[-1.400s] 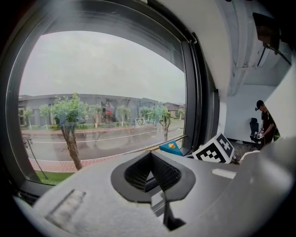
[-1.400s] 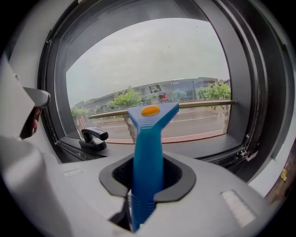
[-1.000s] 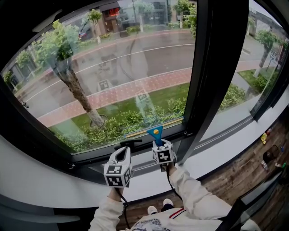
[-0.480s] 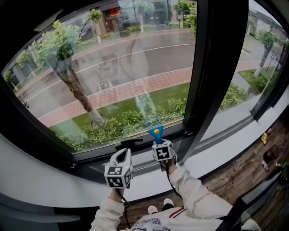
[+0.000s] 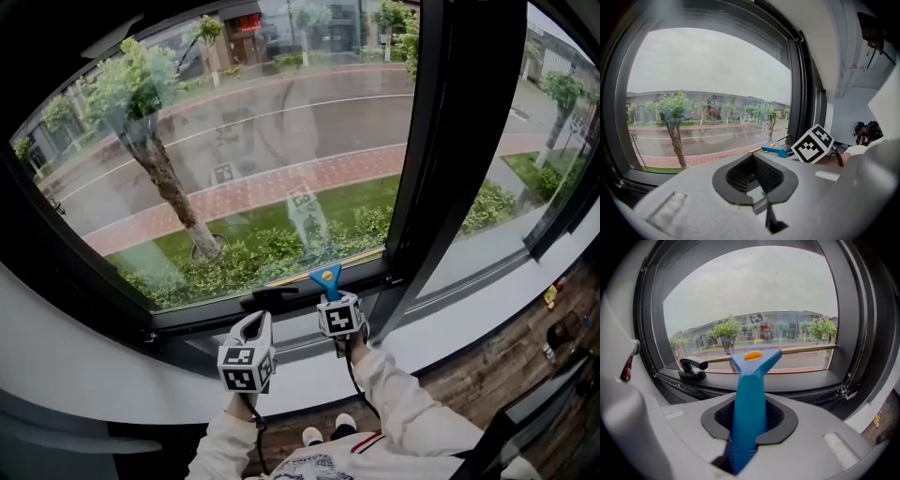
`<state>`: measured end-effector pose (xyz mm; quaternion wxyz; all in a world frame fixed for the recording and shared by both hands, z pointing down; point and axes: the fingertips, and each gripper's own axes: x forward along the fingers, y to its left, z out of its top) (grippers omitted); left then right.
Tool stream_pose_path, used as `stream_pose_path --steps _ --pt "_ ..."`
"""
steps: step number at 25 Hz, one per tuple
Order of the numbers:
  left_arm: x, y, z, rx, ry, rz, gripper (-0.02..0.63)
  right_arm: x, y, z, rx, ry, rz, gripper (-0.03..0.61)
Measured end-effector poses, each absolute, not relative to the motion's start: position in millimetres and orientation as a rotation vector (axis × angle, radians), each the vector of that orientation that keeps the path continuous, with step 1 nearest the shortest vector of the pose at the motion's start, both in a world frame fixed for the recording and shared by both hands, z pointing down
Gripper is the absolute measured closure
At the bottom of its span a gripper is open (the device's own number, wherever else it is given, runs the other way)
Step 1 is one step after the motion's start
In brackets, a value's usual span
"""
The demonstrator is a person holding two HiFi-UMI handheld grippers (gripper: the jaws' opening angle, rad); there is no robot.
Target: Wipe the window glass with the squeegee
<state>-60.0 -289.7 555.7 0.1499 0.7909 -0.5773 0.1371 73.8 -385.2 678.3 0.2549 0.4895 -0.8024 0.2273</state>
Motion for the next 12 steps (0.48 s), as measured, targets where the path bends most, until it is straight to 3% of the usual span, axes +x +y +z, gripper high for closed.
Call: stream_pose_path --steps 12 --pt "-54.0 -273.1 545.5 2.253 -1.747 0.404 0.611 79.2 -386.1 621.1 1.46 -2.332 0.527 0.491"
